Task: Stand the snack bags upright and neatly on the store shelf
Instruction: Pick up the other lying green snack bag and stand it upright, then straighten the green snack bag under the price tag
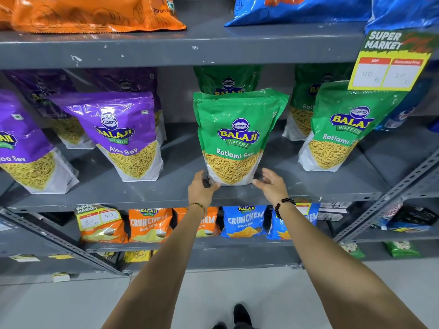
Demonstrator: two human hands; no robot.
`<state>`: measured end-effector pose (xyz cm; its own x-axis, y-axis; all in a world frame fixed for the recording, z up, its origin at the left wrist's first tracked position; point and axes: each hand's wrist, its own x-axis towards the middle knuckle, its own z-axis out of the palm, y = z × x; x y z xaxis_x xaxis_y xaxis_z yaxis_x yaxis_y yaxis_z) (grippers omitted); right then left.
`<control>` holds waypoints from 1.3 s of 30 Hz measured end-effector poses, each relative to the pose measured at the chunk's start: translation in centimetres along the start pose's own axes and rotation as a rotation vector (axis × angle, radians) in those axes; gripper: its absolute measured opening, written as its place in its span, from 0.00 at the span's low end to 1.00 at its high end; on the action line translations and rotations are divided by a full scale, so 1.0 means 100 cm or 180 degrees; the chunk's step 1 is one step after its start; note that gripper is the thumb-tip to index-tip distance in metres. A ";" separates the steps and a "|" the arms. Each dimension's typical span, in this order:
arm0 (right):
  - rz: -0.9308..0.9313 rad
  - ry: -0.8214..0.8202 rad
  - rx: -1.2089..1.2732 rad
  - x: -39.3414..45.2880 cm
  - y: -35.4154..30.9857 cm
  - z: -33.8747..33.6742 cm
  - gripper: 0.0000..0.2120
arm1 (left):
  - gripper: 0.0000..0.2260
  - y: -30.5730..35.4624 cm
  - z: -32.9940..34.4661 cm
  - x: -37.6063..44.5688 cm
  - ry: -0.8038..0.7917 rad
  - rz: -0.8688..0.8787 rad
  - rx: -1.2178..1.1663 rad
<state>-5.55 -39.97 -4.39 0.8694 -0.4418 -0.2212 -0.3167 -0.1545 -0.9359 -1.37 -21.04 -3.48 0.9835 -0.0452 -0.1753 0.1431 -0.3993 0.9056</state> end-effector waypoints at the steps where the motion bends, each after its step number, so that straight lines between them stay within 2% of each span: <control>1: 0.0013 0.0113 -0.0012 -0.004 0.004 -0.004 0.29 | 0.23 -0.002 0.003 -0.007 0.0167 -0.0032 0.0020; 3: 0.0045 0.0335 0.0014 -0.011 0.012 -0.013 0.28 | 0.18 -0.008 0.013 -0.021 0.0415 0.0019 0.0006; 6: 0.0081 0.0650 0.0126 -0.020 0.020 -0.030 0.26 | 0.14 -0.013 0.032 -0.040 0.0465 0.0340 0.0211; 12: 0.0151 0.1187 0.0266 -0.020 0.032 -0.091 0.25 | 0.17 0.007 0.098 -0.060 -0.0319 0.0761 0.0566; 15: 0.0200 0.1274 0.0321 -0.010 0.038 -0.129 0.28 | 0.21 0.028 0.137 -0.059 -0.0489 0.0791 0.0635; 19: 0.0257 0.1085 0.0255 0.019 0.049 -0.178 0.31 | 0.23 0.056 0.188 -0.047 -0.0489 0.0664 0.0607; 23: 0.0315 0.0557 0.0193 0.053 0.050 -0.214 0.34 | 0.26 0.081 0.229 -0.032 -0.0358 0.0359 0.0444; 29: 0.0253 -0.0185 0.0202 0.082 0.046 -0.235 0.38 | 0.36 0.101 0.254 -0.014 -0.0495 0.0127 0.0331; 33: 0.0110 -0.0437 0.0126 0.113 0.070 -0.240 0.46 | 0.43 0.106 0.264 -0.011 -0.0728 0.0085 0.0206; 35: 0.0061 -0.0428 0.0074 0.105 0.059 -0.240 0.39 | 0.43 0.112 0.267 -0.015 -0.0758 0.0102 0.0130; 37: -0.0067 -0.0425 0.0118 0.093 0.045 -0.241 0.26 | 0.37 0.115 0.269 -0.019 -0.0714 0.0026 0.0129; 39: -0.0151 -0.0497 0.0203 0.089 0.042 -0.241 0.22 | 0.39 0.106 0.272 -0.015 -0.0790 0.0120 -0.0127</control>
<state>-8.27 -65.84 -3.64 0.9327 -0.2920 -0.2116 -0.2534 -0.1135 -0.9607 -4.36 -50.07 -4.15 0.9316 -0.2847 -0.2261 0.1159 -0.3567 0.9270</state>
